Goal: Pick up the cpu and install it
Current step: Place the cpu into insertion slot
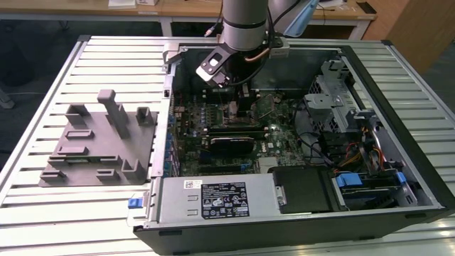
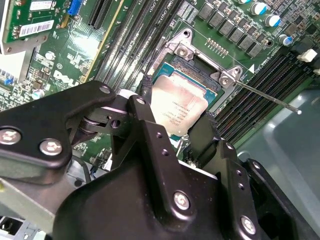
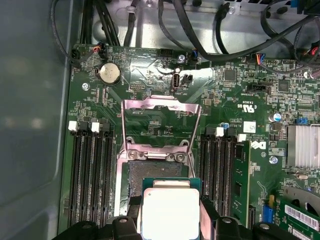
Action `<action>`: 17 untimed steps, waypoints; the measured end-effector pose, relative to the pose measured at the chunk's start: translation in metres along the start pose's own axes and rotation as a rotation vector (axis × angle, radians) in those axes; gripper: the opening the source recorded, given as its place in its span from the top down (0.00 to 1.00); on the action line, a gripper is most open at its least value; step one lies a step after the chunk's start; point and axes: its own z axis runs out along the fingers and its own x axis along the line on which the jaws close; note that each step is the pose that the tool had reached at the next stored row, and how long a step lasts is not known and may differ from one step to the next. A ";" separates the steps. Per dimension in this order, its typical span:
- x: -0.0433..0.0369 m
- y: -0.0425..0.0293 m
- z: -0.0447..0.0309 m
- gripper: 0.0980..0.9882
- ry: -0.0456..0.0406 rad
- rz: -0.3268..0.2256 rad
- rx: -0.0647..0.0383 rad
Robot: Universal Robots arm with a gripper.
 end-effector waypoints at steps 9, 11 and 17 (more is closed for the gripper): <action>0.0012 -0.0002 0.0057 0.50 0.0001 0.000 0.000; 0.0014 -0.0002 0.0072 0.50 0.0000 0.000 0.000; 0.0019 -0.0003 0.0118 0.50 0.0000 0.000 0.000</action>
